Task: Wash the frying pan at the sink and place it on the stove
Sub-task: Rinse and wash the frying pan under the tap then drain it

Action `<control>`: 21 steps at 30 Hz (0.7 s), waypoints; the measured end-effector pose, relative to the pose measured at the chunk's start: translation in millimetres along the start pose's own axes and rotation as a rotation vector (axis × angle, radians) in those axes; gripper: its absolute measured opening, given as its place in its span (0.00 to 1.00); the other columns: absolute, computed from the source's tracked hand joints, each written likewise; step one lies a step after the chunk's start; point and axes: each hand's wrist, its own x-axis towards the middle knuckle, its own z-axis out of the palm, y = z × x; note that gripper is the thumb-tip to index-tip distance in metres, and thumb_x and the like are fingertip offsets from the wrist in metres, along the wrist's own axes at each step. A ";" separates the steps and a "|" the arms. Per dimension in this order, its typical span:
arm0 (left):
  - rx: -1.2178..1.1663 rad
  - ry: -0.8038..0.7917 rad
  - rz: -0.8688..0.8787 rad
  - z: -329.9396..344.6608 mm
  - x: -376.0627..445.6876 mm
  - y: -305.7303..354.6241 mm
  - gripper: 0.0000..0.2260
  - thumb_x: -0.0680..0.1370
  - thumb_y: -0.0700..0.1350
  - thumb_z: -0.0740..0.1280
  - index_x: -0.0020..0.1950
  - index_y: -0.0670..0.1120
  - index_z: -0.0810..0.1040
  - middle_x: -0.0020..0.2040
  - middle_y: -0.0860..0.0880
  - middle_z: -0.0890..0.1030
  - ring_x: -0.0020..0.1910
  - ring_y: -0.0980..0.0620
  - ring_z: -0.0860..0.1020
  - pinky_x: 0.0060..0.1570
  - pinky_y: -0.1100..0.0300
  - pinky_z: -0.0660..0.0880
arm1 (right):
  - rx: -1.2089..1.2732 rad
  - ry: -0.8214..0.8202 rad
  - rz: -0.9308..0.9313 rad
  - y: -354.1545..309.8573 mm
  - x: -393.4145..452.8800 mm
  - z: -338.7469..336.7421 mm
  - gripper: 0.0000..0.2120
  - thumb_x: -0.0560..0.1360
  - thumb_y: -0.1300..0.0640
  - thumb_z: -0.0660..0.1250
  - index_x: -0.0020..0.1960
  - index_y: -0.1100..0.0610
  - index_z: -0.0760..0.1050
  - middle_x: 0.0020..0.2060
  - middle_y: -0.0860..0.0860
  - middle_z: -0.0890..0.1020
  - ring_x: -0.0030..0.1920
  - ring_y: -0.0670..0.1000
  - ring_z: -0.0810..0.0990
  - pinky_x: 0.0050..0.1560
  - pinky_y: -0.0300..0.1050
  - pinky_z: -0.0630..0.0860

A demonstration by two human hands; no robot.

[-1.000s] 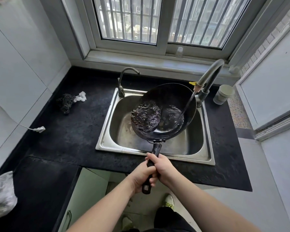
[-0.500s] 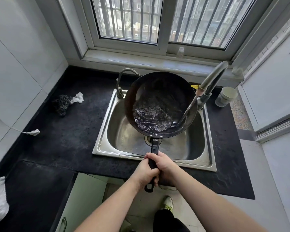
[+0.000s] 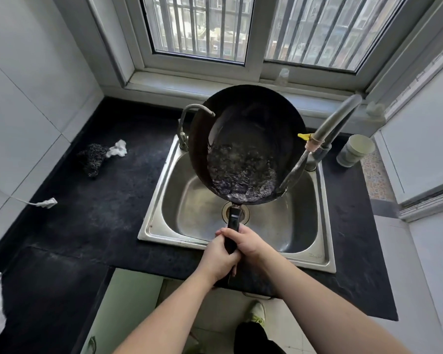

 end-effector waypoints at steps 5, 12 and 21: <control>0.092 0.064 0.023 -7.7 8.3 -6.2 0.07 0.70 0.49 0.68 0.46 0.54 0.74 0.22 0.47 0.78 0.18 0.50 0.76 0.21 0.65 0.69 | 0.042 -0.040 0.013 -6.4 7.0 3.3 0.05 0.79 0.61 0.63 0.46 0.60 0.77 0.38 0.54 0.81 0.36 0.50 0.80 0.34 0.45 0.78; 0.073 0.098 0.035 -7.8 17.3 -8.6 0.07 0.69 0.51 0.65 0.46 0.52 0.74 0.22 0.46 0.77 0.18 0.48 0.76 0.20 0.63 0.68 | 0.034 -0.055 0.038 -14.6 11.3 3.1 0.06 0.79 0.60 0.64 0.51 0.62 0.76 0.37 0.52 0.81 0.34 0.49 0.80 0.31 0.42 0.77; 0.060 0.126 0.035 -0.6 17.9 -7.3 0.09 0.68 0.52 0.64 0.46 0.52 0.74 0.22 0.48 0.77 0.17 0.50 0.75 0.19 0.63 0.69 | 0.026 -0.029 0.034 -14.1 12.0 0.3 0.06 0.78 0.60 0.64 0.49 0.62 0.77 0.34 0.52 0.80 0.32 0.51 0.79 0.28 0.44 0.76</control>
